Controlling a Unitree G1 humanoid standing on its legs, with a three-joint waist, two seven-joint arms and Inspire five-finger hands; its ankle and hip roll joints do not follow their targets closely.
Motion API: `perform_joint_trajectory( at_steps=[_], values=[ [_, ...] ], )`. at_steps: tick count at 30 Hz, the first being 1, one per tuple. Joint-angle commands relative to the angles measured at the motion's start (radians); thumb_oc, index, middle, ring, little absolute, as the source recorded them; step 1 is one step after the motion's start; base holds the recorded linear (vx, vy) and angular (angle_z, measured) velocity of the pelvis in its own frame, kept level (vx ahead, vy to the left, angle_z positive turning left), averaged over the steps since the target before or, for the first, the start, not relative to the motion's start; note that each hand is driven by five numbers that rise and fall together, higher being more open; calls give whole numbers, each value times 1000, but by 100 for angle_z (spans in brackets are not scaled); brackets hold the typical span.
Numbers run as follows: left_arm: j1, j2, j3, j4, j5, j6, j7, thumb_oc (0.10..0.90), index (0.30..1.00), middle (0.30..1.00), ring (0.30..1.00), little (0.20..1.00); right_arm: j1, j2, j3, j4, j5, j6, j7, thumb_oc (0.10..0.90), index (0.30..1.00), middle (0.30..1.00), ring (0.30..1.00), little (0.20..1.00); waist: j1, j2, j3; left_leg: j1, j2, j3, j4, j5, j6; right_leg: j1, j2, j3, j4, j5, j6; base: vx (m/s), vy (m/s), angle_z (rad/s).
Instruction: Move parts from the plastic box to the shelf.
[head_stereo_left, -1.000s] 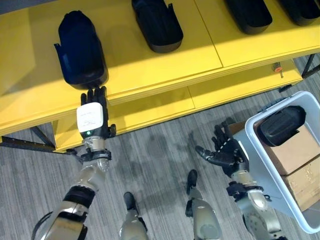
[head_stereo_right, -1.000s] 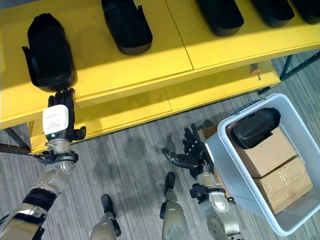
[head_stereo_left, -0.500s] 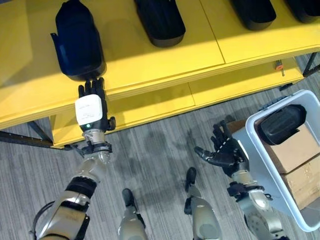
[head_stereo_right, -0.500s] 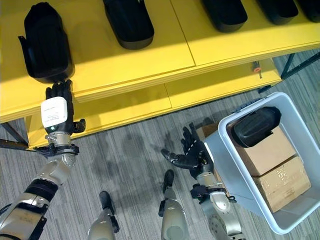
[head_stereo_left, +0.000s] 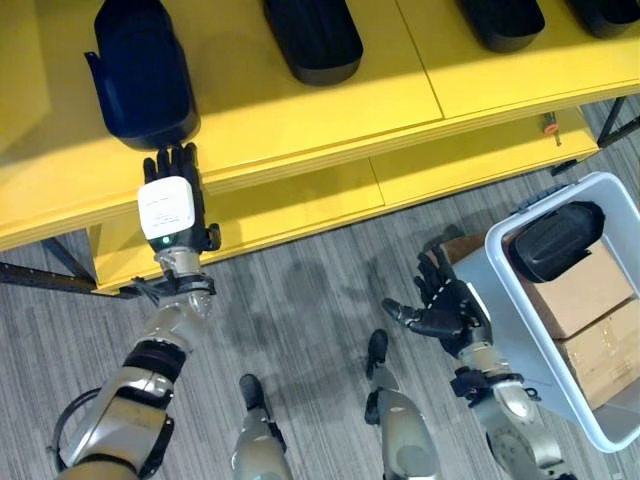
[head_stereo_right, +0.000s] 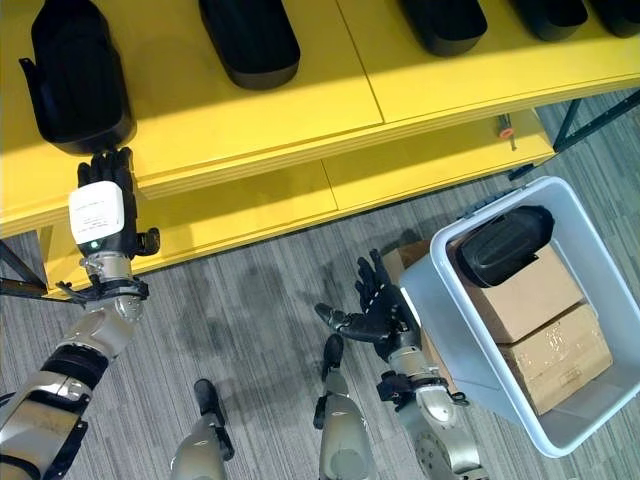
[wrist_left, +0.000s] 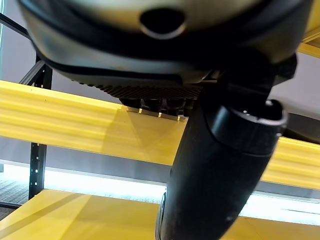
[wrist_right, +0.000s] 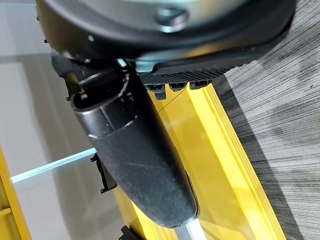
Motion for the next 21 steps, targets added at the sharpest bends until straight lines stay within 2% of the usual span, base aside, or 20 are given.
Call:
perform_joint_trajectory(
  at_steps=[1, 21],
  values=[
    [-77, 87, -3, 87, -59, -1, -31, 900, 1000, 1000, 1000, 1000, -13, -39, -45, -174, 4, -109, 32, 900, 1000, 1000, 1000, 1000, -18, -37, -27, -86, -3, 24, 155, -79, 43, 118, -126, -17, 105, -151, 115, 0, 0, 0],
    [-136, 127, -34, 109, -52, 0, -44, 900, 1000, 1000, 1000, 1000, -4, -47, -52, -182, 5, -115, 36, 900, 1000, 1000, 1000, 1000, -27, -39, -18, -117, -7, 30, 177, -85, 47, 93, -131, -8, 100, -133, 124, 0, 0, 0]
  ],
)
